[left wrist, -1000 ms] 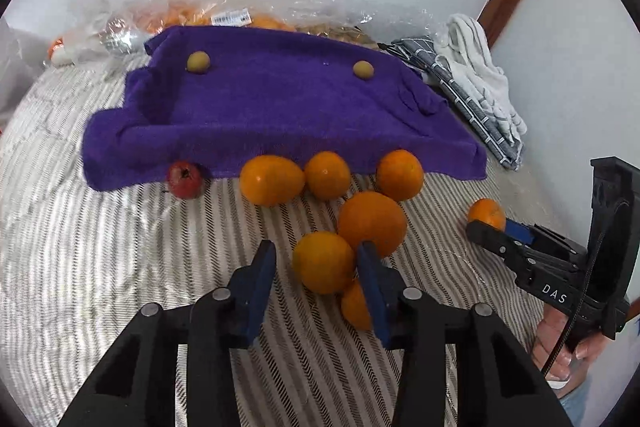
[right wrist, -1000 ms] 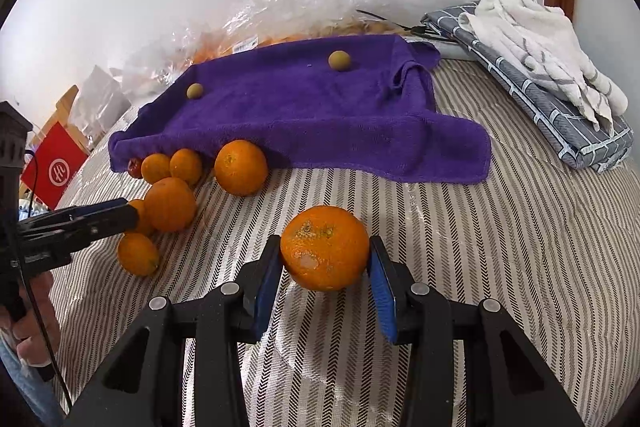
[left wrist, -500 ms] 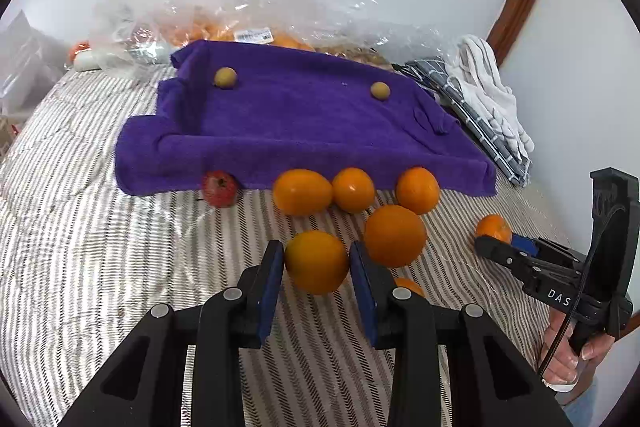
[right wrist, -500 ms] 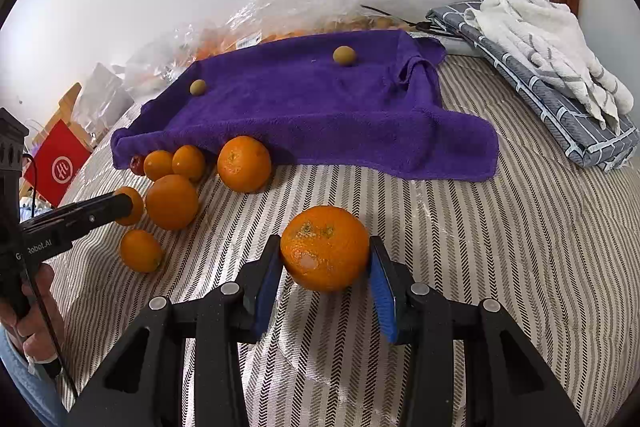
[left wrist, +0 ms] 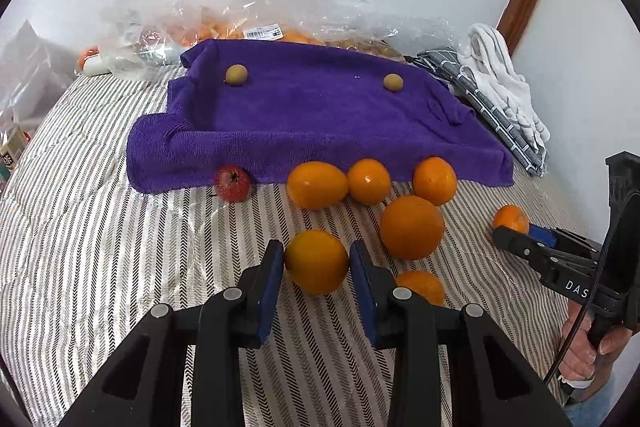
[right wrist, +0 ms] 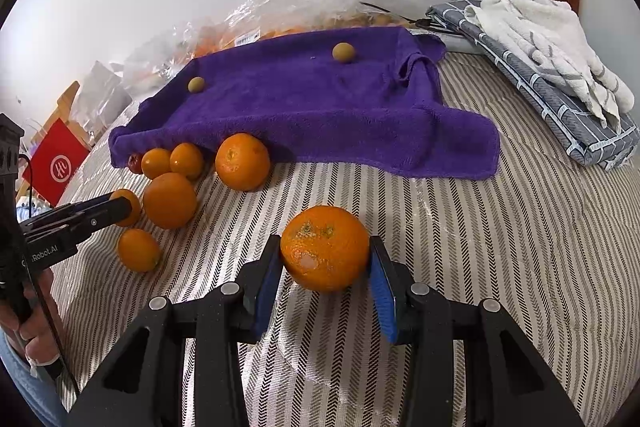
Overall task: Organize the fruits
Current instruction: 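Hold the large orange in the right gripper while the left gripper grasps an orange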
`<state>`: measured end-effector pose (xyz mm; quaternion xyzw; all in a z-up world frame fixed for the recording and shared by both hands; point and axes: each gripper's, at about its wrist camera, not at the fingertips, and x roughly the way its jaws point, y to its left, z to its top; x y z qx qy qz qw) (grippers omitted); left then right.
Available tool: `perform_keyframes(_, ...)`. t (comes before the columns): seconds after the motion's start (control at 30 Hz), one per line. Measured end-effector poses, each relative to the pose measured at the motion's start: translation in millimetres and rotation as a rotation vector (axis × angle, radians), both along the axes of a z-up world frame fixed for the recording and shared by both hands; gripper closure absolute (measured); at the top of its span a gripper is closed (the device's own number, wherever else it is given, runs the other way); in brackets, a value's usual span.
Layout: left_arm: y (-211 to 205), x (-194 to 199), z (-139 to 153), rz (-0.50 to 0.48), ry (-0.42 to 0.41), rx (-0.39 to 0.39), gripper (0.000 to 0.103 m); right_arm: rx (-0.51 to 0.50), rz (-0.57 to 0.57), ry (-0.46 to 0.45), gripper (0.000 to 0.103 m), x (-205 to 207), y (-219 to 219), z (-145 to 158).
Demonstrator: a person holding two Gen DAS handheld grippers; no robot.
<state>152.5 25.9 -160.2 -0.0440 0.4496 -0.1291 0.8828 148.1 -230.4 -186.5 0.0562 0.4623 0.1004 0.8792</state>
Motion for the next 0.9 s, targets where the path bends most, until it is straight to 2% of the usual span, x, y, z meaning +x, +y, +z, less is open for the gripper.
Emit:
perform_keyframes(0.17,0,0,0,-0.001,0.002,-0.002,0.07,0.001,0.001,0.0,0.061,1,0,0)
perform_keyframes(0.33,-3,5,-9,-0.003,0.042,0.009,0.07,0.006,0.002,-0.001,0.061,1,-1,0)
perform_keyframes(0.5,-7,4,-8,-0.009,0.02,0.046,0.07,0.012,-0.001,-0.003,0.061,1,-2,0)
perform_keyframes(0.7,-9,1,-6,-0.02,-0.003,0.055,0.071,0.015,-0.005,-0.004,0.061,0,-3,1)
perform_keyframes(0.9,-10,-6,5,-0.023,-0.072,0.054,0.071,0.018,-0.011,-0.004,0.061,0,-3,1)
